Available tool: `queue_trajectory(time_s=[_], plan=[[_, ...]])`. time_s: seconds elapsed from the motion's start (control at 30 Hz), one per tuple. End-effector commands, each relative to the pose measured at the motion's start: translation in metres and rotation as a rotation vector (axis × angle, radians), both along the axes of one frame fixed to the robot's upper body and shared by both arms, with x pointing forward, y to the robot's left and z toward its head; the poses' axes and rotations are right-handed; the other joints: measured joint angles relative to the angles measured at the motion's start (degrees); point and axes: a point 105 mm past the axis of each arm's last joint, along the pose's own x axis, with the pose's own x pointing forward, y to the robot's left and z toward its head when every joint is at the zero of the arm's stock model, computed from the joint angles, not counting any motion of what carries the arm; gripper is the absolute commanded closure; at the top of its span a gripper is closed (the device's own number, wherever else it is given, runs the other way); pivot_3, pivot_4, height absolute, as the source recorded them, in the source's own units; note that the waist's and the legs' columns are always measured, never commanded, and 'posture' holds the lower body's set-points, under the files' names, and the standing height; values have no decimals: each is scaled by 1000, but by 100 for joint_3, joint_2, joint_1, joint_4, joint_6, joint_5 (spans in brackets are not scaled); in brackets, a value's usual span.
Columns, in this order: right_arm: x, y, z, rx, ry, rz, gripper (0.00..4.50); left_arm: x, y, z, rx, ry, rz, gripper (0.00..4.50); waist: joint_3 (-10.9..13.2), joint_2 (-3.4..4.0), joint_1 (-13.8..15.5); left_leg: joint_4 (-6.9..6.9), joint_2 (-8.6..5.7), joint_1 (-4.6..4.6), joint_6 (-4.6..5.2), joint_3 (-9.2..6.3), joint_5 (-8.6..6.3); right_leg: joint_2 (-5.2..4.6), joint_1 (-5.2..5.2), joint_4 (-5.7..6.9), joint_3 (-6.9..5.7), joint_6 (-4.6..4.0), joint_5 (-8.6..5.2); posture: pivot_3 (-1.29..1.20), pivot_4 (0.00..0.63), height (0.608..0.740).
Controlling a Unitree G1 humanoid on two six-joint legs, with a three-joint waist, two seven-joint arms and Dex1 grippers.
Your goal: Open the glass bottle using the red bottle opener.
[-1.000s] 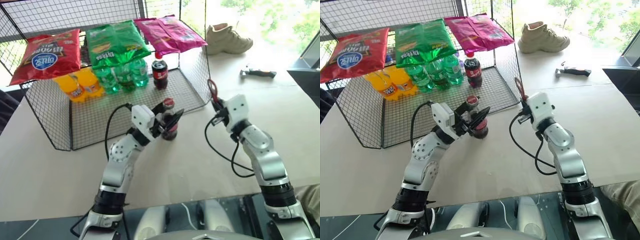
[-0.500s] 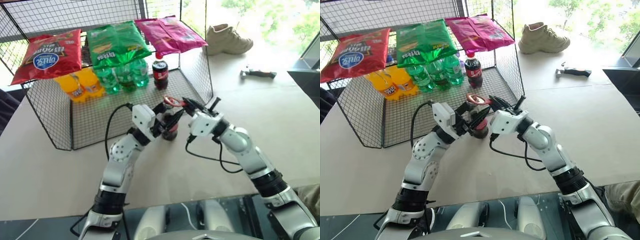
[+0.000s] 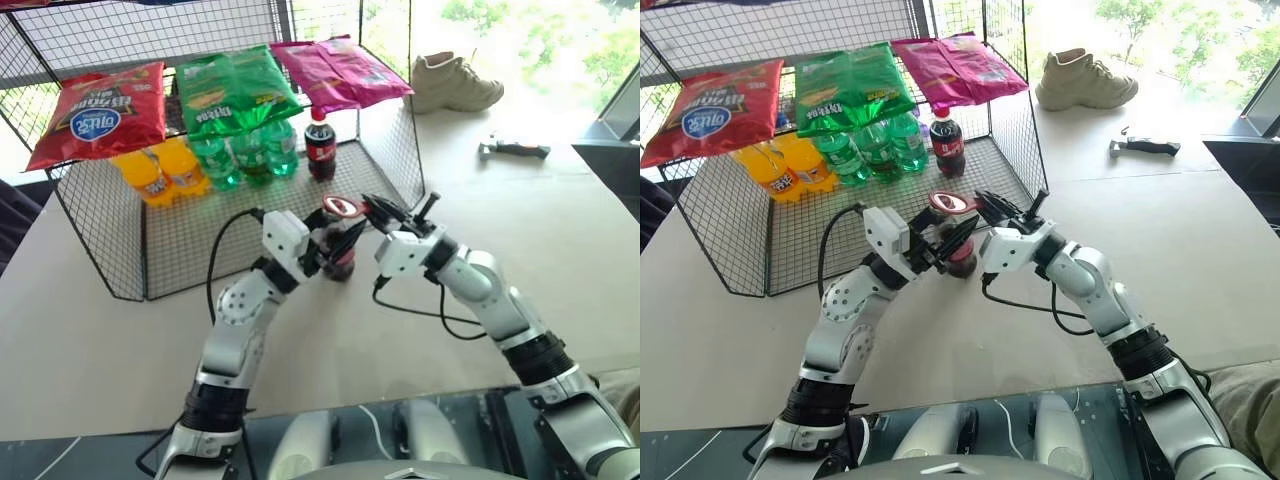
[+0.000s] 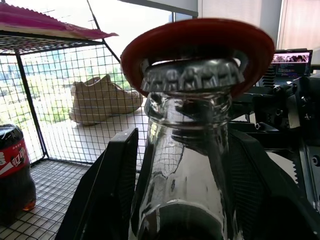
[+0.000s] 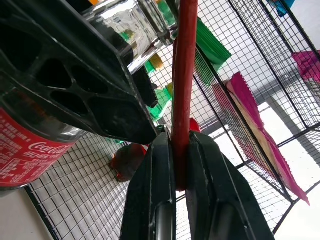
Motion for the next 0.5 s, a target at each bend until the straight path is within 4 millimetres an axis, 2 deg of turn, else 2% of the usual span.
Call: queue_trajectory(time_s=[0.03, 0.23, 0.5], plan=[[-18, 24, -10, -73, 15, 134, 4500, 1, -2, -7, 22, 32, 9, 2523, 0, 0, 0, 0, 0, 1, 6, 0, -3, 0, 0, 0, 0, 0, 0, 0, 150, 740], [-22, 27, -22, -103, 79, 172, 4500, 0, -2, -8, 20, 38, 16, 2523, -1, 1, 3, 0, 0, 10, 15, 0, -9, 0, 7, 0, 1, 0, 0, 0, 150, 740], [-10, 15, 0, -165, -76, 146, 4500, 1, -2, -8, 20, 42, 20, 2523, -1, 2, 2, -1, 0, 11, 15, -1, -9, 0, 8, -1, -1, 0, -1, 0, 150, 740]])
